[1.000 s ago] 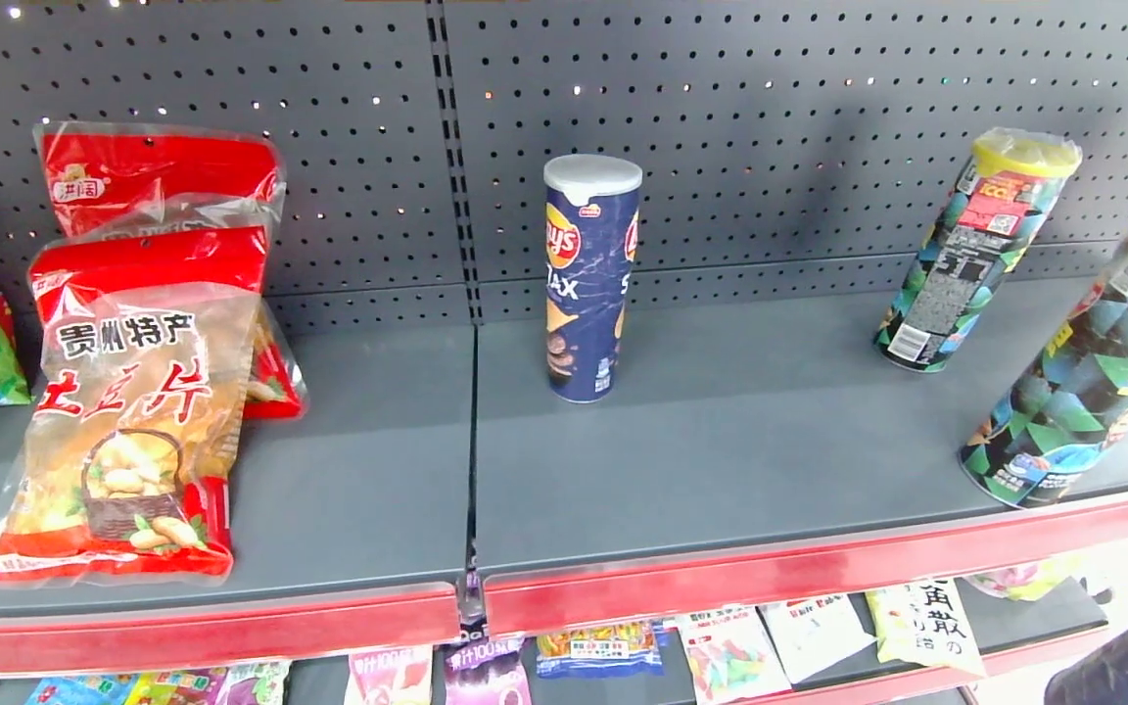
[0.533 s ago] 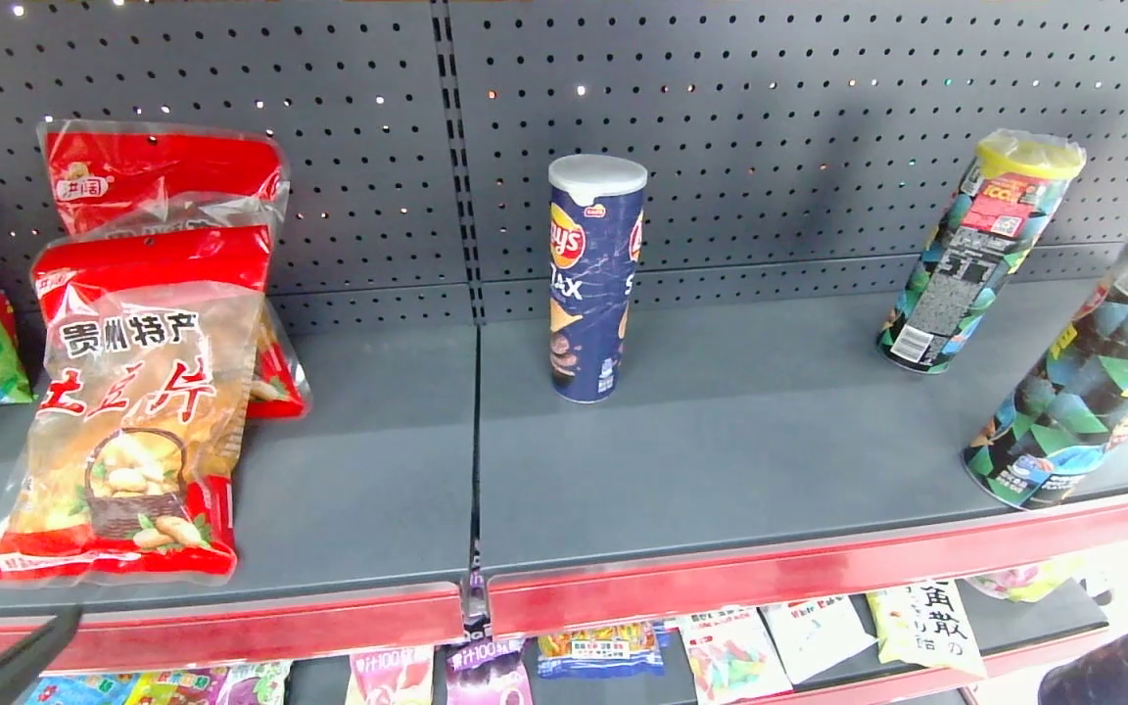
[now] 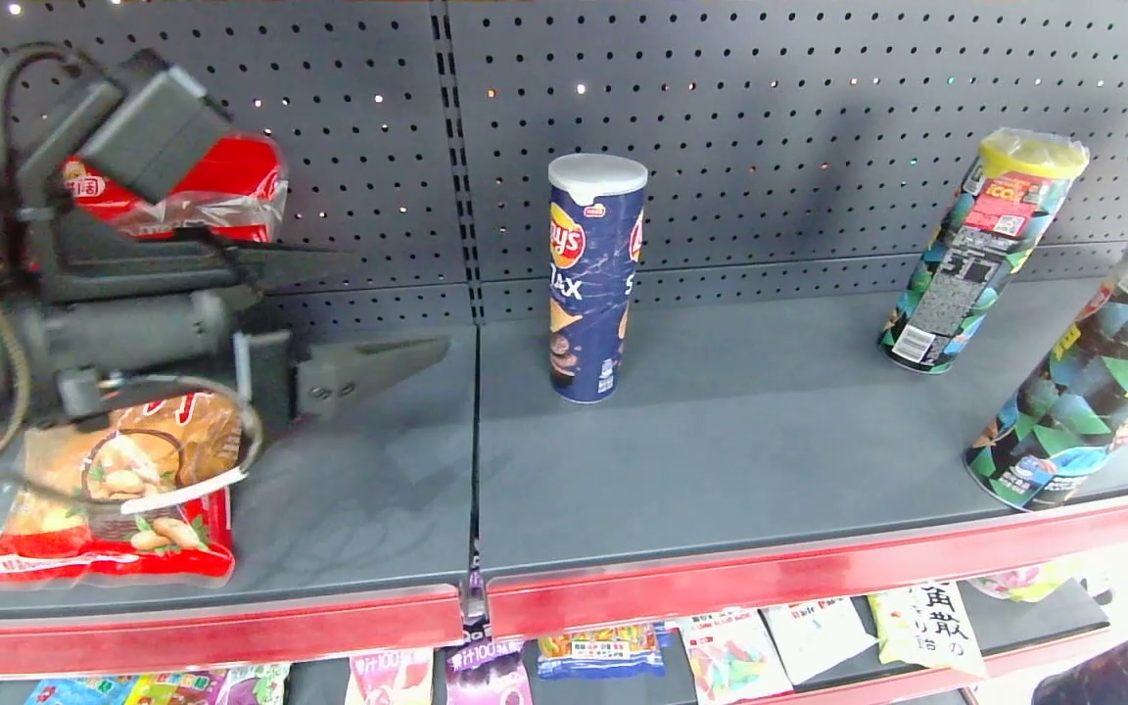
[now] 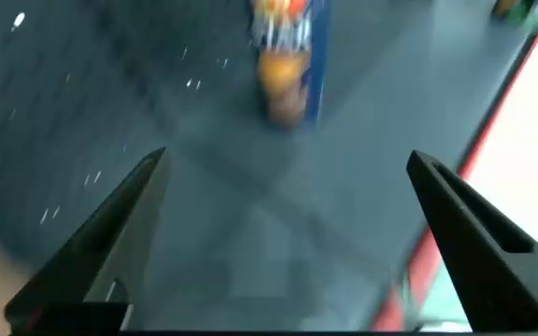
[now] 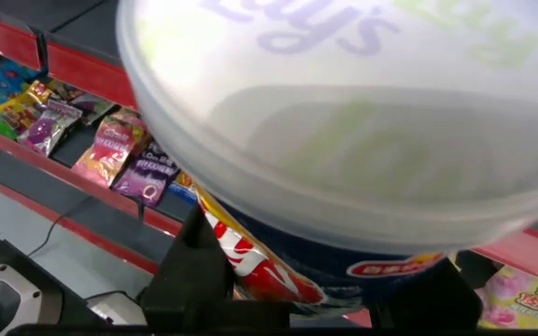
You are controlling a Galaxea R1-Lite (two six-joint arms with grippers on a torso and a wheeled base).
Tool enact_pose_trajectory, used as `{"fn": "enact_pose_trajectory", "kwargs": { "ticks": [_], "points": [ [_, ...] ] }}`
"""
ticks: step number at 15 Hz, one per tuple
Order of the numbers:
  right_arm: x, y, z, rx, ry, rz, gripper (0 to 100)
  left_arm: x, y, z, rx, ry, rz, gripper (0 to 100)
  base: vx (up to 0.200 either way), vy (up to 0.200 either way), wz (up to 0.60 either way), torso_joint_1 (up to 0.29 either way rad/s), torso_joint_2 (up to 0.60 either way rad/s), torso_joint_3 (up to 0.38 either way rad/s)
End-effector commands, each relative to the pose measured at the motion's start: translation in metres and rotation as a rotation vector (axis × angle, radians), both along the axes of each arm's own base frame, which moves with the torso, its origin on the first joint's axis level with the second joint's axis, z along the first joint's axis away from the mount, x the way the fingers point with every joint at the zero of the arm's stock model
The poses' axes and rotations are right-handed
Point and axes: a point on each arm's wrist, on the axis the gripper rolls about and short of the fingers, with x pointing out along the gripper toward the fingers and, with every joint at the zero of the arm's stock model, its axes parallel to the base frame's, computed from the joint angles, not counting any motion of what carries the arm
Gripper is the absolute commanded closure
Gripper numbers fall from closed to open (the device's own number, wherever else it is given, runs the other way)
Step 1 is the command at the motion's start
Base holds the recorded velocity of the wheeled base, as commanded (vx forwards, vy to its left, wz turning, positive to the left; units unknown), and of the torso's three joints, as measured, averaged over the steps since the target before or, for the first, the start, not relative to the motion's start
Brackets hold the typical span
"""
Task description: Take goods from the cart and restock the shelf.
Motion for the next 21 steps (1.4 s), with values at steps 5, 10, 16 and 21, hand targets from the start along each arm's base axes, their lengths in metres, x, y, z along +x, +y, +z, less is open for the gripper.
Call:
{"fn": "enact_pose_trajectory", "kwargs": {
  "ticks": [5, 10, 16, 21],
  "points": [
    [0.0, 0.0, -0.002, 0.0, 0.009, 0.0, 100, 0.077, -0.057, -0.02, 0.016, 0.041, -0.025, 0, 0.0, 0.0, 0.0, 0.0, 0.0, 0.0],
    [0.001, 0.0, -0.003, 0.003, 0.017, -0.004, 100, 0.078, -0.061, -0.019, 0.016, 0.036, -0.02, 0, 0.0, 0.0, 0.0, 0.0, 0.0, 0.0],
    [0.002, 0.001, -0.003, 0.002, 0.02, -0.004, 100, 0.073, -0.069, -0.014, 0.026, 0.01, 0.032, 0, 0.0, 0.0, 0.0, 0.0, 0.0, 0.0],
    [0.001, 0.0, -0.003, 0.004, 0.019, -0.01, 100, 0.093, -0.064, -0.015, 0.015, 0.005, 0.039, 0, 0.0, 0.0, 0.0, 0.0, 0.0, 0.0]
  ]
}}
